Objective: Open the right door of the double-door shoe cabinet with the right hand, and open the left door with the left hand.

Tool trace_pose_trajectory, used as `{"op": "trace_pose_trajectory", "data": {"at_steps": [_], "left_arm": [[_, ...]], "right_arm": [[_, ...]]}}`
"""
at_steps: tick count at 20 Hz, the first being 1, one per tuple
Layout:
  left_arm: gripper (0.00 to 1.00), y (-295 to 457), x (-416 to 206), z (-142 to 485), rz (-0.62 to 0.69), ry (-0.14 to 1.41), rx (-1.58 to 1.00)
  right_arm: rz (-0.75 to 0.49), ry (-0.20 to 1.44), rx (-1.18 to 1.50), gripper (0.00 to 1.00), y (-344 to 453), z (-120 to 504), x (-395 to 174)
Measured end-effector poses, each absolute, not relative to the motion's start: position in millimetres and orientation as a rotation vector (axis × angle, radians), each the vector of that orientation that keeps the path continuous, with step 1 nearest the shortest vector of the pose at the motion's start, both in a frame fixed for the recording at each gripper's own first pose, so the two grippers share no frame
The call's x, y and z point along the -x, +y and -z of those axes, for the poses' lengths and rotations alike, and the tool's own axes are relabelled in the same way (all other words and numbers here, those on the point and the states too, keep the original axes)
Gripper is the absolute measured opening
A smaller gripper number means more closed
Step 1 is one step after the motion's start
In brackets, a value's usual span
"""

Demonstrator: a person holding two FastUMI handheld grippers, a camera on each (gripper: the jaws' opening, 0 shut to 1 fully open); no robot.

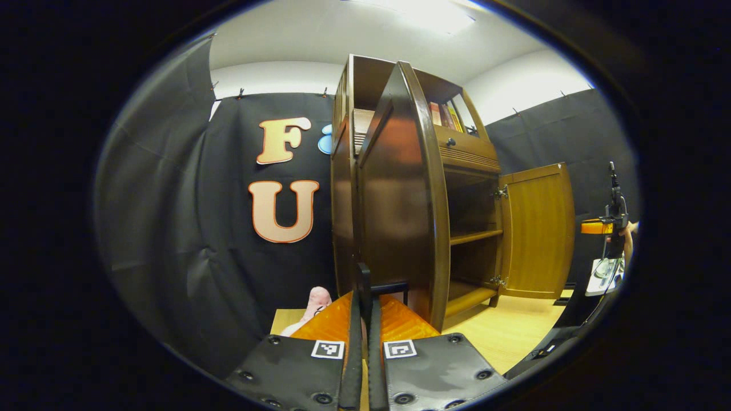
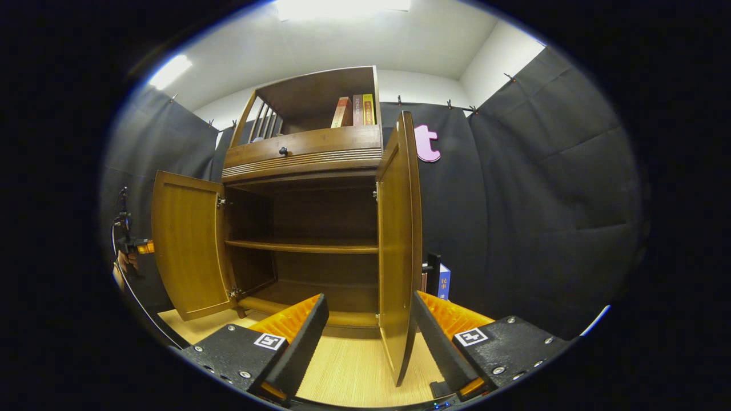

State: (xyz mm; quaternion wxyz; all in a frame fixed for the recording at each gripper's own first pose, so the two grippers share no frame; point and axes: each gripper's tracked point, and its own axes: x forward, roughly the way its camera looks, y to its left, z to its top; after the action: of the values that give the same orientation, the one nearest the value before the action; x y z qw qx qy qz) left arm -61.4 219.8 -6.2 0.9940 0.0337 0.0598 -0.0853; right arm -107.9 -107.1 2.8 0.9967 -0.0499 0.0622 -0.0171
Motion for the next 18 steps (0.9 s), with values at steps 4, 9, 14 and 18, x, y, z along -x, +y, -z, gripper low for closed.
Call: {"op": "trace_pose_trajectory", "data": {"at_steps": [4,9,14,18], "left_arm": [[0.11,217.8,93.9,3.8,0.134,0.089,-0.143],[0.11,216.7,123.3,-31.9,-0.040,0.056,-0.043],[0.12,166.5,124.3,-46.2,-0.147,0.083,0.006],[0.20,143.7,117.6,-53.6,-0.142,0.016,0.018]], "right_arm": [[0.034,0.140,0.117,0.92,-112.5,3.1,110.9],[0.033,0.142,0.123,0.92,-111.6,10.6,100.7],[0.036,0.134,0.101,0.92,-109.4,14.7,96.7],[0.049,0.123,0.091,0.92,-115.0,10.3,98.3]]}}
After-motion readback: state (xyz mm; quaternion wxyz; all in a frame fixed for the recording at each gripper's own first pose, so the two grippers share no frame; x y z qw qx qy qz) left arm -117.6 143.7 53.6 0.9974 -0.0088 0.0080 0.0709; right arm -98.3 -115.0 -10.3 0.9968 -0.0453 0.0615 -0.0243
